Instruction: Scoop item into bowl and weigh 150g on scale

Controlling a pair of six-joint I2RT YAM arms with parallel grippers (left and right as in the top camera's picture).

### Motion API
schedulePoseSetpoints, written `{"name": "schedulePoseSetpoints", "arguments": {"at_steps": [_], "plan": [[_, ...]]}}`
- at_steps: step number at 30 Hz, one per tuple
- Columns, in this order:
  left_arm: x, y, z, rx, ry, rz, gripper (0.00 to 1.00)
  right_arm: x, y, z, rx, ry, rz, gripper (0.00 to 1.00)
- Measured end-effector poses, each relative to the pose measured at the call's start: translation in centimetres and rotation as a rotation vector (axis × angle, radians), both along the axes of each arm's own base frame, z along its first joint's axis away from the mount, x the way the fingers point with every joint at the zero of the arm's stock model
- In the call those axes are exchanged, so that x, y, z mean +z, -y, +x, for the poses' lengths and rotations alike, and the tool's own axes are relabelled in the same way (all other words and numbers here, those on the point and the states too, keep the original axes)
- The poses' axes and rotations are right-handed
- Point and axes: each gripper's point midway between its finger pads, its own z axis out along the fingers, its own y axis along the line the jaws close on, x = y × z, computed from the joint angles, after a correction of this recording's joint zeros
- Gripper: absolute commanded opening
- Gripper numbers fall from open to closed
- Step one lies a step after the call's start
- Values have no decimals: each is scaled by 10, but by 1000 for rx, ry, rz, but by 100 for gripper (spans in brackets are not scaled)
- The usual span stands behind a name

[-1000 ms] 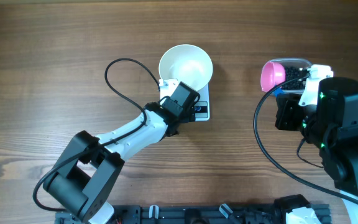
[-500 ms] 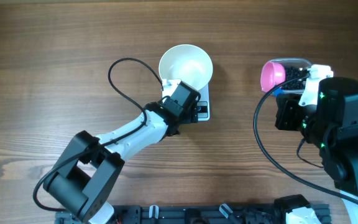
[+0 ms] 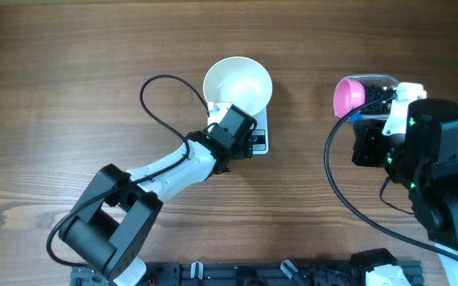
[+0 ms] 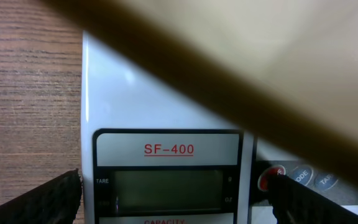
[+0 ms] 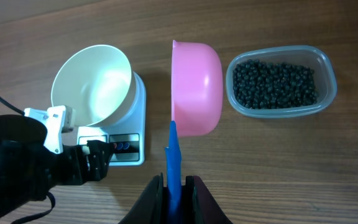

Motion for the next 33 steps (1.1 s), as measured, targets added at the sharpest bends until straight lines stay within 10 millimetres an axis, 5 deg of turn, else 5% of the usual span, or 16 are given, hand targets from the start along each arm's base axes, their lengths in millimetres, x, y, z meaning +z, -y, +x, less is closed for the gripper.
{"name": "schedulePoseSetpoints", "arguments": {"at_steps": [33], "plan": [[0, 1, 6, 6, 15, 5, 100, 0, 0, 0, 0, 0, 0, 4]]}}
